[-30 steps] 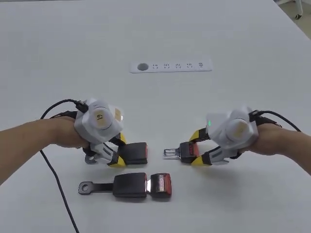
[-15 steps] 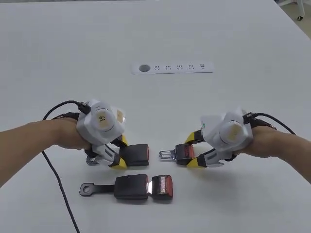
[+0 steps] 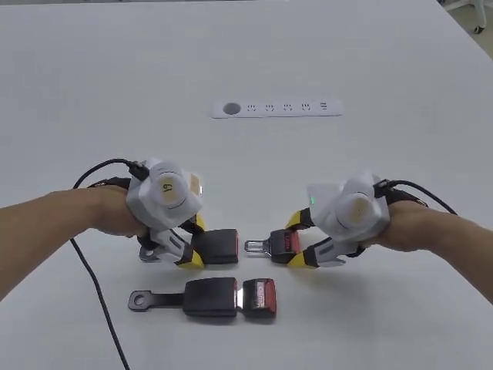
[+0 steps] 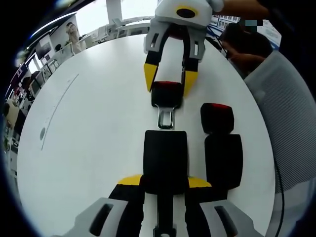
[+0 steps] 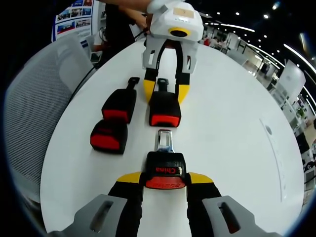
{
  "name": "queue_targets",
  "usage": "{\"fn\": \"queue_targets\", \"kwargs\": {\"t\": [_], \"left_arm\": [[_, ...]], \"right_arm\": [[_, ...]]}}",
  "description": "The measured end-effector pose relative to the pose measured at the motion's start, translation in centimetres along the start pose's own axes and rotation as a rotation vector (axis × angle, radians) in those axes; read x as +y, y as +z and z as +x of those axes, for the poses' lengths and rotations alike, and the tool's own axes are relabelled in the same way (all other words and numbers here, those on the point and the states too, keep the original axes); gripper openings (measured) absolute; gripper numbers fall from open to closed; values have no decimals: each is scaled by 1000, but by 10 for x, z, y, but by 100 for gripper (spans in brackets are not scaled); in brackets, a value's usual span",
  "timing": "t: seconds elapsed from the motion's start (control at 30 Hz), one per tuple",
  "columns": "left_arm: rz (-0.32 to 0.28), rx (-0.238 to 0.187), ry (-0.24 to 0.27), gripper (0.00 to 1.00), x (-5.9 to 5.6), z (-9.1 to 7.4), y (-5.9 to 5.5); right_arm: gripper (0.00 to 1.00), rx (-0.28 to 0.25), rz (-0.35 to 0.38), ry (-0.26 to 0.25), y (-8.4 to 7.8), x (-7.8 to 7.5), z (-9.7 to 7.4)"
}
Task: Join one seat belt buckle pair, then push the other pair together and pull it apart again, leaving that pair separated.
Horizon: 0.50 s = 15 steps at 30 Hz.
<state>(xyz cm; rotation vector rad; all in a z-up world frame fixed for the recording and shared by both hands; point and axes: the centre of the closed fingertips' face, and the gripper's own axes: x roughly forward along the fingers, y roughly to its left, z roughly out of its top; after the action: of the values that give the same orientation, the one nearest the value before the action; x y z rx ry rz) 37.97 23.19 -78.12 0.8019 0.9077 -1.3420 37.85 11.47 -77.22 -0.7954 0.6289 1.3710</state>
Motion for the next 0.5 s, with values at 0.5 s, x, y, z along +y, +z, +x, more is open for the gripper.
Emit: {"fn": "queue_targets", "kwargs": {"t": [0.5], "left_arm": [[-1, 1, 1, 32, 0, 0, 1]], "right_arm": [[31, 9, -2, 3, 11, 0, 7]]}}
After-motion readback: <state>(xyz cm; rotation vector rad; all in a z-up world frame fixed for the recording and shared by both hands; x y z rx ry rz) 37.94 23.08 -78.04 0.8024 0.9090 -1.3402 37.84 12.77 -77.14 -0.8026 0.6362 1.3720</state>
